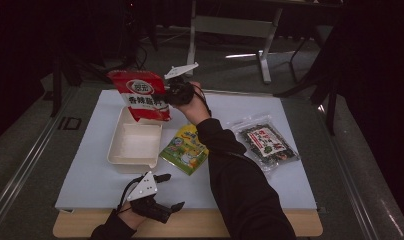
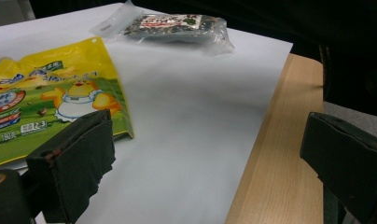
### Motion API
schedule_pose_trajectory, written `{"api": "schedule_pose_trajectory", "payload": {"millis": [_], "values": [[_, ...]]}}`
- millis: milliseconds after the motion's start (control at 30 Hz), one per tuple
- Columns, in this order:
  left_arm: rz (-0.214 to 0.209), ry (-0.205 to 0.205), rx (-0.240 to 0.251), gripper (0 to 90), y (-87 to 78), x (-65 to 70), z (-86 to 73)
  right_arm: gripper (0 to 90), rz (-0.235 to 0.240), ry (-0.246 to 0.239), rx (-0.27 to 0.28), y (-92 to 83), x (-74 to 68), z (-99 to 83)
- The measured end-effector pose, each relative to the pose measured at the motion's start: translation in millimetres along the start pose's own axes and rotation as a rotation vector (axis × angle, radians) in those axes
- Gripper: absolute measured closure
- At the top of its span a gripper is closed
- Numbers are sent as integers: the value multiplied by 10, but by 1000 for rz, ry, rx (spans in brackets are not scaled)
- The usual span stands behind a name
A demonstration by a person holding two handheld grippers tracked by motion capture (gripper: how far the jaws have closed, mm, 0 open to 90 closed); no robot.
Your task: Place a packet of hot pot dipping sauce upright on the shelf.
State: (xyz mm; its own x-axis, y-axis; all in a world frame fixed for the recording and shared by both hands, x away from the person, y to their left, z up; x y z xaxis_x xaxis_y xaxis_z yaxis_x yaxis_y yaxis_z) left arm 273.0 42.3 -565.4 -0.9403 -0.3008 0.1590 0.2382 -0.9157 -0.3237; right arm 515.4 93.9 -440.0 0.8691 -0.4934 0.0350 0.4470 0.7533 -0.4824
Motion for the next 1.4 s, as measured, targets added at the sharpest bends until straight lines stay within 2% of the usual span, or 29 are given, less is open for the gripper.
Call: {"api": "schedule_pose_trajectory", "payload": {"millis": [267, 500, 633, 733, 833, 900, 967, 1167, 1400], "values": [[-1, 17, -11, 40, 4, 23, -15, 900, 0, -12, -30, 333, -31, -103], [1, 15, -7, 40, -12, 28, -14, 900, -7, -1, -14, 469, -61, -141], [2, 16, -9, 40, -14, 28, -18, 900, -19, 6, -18, 513, -46, -187], [3, 19, -12, 40, -10, 29, -21, 900, -16, 32, -21, 539, -23, -226], [2, 18, -13, 40, -4, 28, -21, 900, -18, 41, -30, 581, -37, -268], [3, 21, -14, 40, -2, 28, -23, 900, -1, 54, -32, 597, -73, -290], [3, 20, -14, 40, -1, 27, -25, 899, -4, 45, -32, 601, -89, -295], [3, 25, -18, 40, -1, 29, -25, 897, -22, 49, -81, 655, -82, -434], [-1, 27, -24, 40, 22, 36, -32, 804, -37, 40, -100, 522, -45, -461]]}}
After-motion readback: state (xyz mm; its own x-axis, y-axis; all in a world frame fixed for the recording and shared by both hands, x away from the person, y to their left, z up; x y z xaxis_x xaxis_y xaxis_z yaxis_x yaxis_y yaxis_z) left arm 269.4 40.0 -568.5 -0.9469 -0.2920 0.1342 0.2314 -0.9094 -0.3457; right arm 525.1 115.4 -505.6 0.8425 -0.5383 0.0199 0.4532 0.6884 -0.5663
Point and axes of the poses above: each handheld gripper's, and its own axes: y roughly forward along the jaws, z roughly out of its top, x roughly to its right, the point moved 10 cm from there along y, roughly forward along the jaws, and after that the axes turned 14 degrees about -z, right-handed, at the moved point
